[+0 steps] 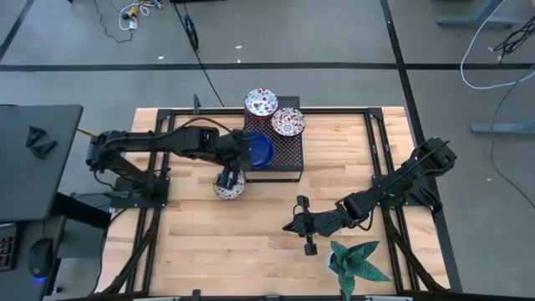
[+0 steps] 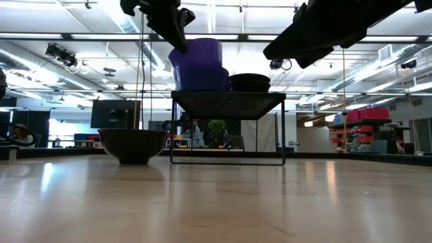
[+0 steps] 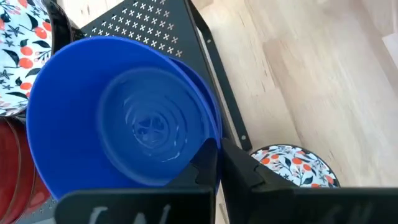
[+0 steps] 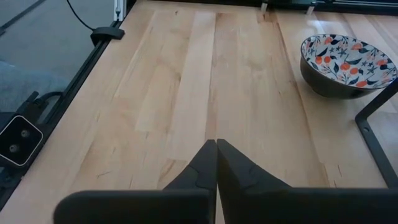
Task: Pick & Place Mini bowls
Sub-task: Stack the blue bowl on the blue bowl on the shelf
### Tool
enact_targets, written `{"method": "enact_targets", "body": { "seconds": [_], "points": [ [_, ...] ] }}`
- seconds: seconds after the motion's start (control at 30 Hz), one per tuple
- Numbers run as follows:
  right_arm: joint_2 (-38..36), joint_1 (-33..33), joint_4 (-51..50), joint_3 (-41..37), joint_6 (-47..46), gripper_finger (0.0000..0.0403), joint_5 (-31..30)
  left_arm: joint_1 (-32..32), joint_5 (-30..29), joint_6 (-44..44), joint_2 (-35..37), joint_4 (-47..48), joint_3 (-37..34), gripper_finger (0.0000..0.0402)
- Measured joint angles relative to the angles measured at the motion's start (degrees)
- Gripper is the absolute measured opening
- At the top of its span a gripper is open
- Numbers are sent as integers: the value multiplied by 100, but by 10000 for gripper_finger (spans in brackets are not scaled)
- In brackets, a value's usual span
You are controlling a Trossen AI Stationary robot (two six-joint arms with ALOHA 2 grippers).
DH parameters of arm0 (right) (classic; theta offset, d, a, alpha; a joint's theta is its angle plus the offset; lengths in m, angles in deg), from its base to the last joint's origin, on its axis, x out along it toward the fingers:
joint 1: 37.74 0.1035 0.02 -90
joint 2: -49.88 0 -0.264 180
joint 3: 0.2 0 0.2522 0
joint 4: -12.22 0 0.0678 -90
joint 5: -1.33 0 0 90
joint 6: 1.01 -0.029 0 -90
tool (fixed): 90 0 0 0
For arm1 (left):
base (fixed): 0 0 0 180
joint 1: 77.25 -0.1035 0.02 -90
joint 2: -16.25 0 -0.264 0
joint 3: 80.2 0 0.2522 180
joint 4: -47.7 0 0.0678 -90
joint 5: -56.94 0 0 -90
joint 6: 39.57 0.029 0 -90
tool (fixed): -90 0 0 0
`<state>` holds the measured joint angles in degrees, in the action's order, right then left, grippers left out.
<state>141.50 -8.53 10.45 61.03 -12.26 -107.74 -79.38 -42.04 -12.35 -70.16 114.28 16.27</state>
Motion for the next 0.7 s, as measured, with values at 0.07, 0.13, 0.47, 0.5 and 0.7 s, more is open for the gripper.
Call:
{"method": "enact_targets", "body": {
  "seconds": [0.07, 0.13, 0.47, 0.5, 0.7],
  "points": [
    [0, 0, 0, 0, 1, 7, 0, 0, 0, 0, 0, -1, 0, 11],
    [0, 0, 0, 0, 2, 6, 0, 0, 0, -2, 0, -38, 0, 11],
    [0, 0, 0, 0, 2, 9, 0, 0, 0, -2, 0, -199, 0, 12],
    [0, 0, 0, 0, 1, 8, 0, 0, 0, -2, 0, -197, 0, 12],
    [0, 0, 0, 0, 0, 7, 0, 0, 0, -4, 0, -199, 0, 19]
  ]
}}
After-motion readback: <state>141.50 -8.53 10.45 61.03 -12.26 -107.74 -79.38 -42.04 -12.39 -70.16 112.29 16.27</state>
